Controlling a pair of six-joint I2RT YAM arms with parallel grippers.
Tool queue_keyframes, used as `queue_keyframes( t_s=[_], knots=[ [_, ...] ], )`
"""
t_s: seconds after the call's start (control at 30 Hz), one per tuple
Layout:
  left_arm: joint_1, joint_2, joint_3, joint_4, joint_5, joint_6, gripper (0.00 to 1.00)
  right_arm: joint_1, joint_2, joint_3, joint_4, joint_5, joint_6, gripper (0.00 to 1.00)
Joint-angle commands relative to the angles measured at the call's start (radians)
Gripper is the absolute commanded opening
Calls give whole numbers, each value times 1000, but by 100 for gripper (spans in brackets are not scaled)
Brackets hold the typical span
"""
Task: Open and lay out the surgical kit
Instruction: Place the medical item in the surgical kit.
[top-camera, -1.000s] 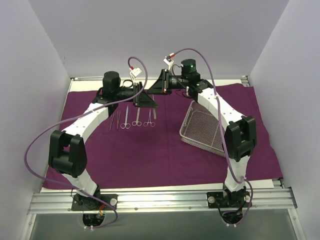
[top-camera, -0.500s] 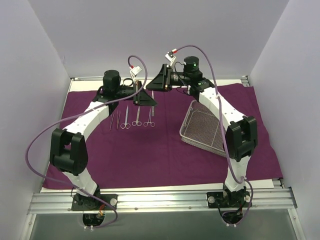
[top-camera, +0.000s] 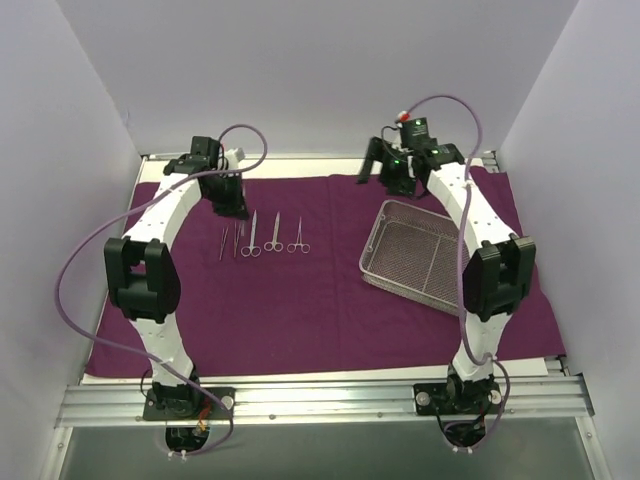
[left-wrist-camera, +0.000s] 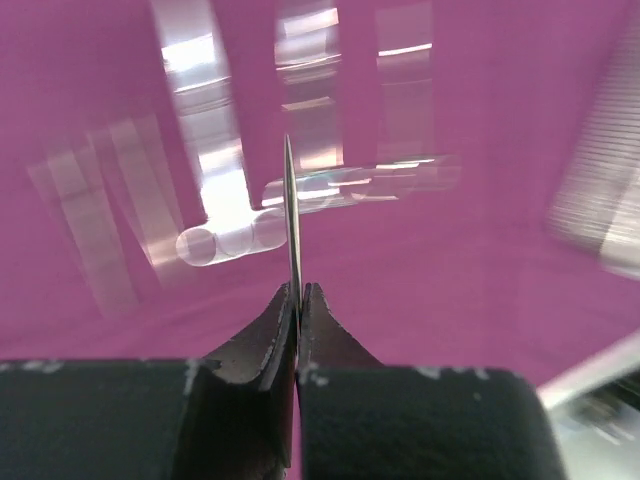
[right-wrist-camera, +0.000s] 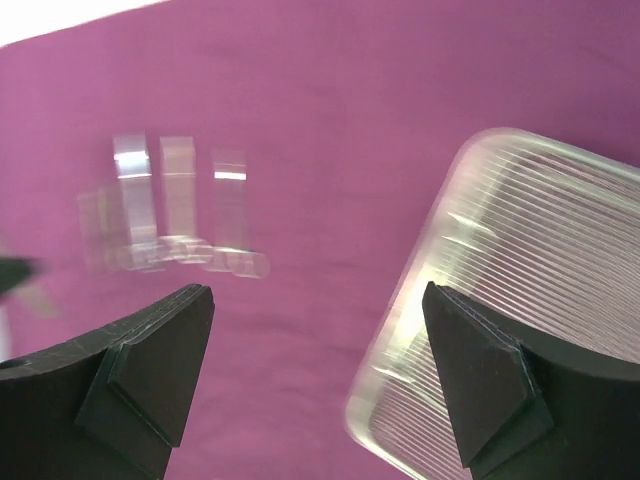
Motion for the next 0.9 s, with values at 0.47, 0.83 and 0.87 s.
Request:
queue_keyframes(
  t_s=[0.47, 0.83, 0.87],
  knots=[
    [99, 307, 218, -252, -530, 102, 2, -150, -202, -216, -124, 96, -82, 90],
    [120, 376, 216, -236, -512, 85, 6, -178, -203, -229, -115, 73, -82, 90],
    [125, 384, 219, -237, -508, 87, 8, -179, -202, -227, -115, 73, -82, 90]
  ],
)
